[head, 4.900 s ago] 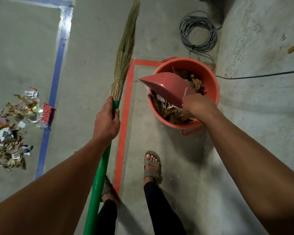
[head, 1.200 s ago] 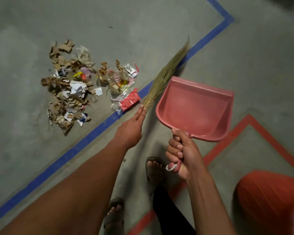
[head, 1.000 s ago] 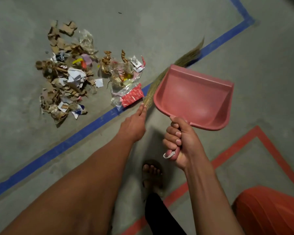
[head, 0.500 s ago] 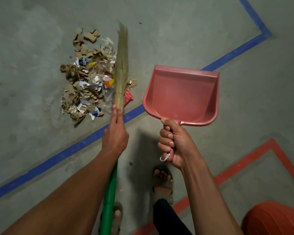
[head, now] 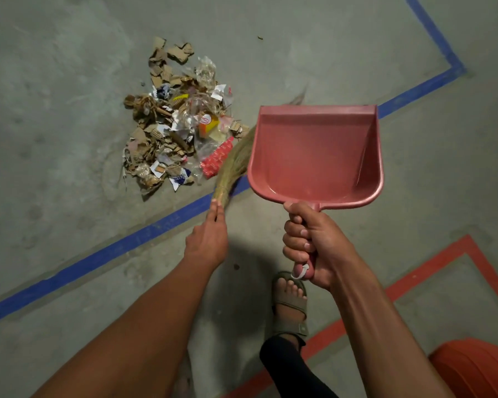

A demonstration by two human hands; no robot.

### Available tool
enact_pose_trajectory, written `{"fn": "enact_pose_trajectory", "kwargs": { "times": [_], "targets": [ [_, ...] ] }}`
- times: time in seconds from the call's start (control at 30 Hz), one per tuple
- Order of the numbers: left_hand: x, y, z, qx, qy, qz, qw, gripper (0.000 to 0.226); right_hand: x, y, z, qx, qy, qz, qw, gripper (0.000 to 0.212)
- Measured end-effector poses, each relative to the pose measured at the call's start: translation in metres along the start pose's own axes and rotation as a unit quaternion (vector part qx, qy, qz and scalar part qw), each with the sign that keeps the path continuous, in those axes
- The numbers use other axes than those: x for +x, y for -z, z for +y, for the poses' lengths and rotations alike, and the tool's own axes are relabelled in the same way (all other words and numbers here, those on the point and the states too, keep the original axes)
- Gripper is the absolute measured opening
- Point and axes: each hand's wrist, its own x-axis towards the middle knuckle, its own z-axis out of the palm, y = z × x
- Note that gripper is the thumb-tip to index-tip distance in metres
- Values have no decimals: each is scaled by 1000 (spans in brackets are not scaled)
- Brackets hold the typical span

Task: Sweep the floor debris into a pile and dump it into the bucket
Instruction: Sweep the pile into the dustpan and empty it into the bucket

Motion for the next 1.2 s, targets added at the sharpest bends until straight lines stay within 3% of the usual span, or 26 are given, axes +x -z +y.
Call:
{"fn": "enact_pose_trajectory", "kwargs": {
  "times": [0.33,0.53,0.6,0.73,0.83,0.87,0.97,1.0,1.1,1.2],
  "targets": [
    [-41,15,-60,-8,-73,77,994,96,11,-56,34,-16,10,2,1000,35],
    [-11,47,-32,-87,-98,115,985,83,33,-83,20,27,36,-5,999,37],
    [11,68,-13,-133,-70,95,984,74,42,-85,7,36,37,-9,999,39],
    [76,94,32,-193,-182,128,955,39,61,-79,-28,21,46,3,999,40],
    [136,107,70,-199,-173,124,957,28,78,-64,-63,21,67,8,997,39],
    [149,114,82,-245,-172,110,948,29,82,-60,-73,17,70,10,997,39],
    [185,125,108,-452,-163,75,874,18,97,-47,-93,-2,71,10,997,38],
    [203,120,110,-524,-124,74,839,23,102,-43,-97,-12,66,15,998,38],
    [220,117,106,-528,-40,77,845,75,108,-33,-99,-33,54,23,998,37],
    [192,117,105,-445,25,138,884,54,107,-28,-94,-26,30,27,999,38]
  ]
}}
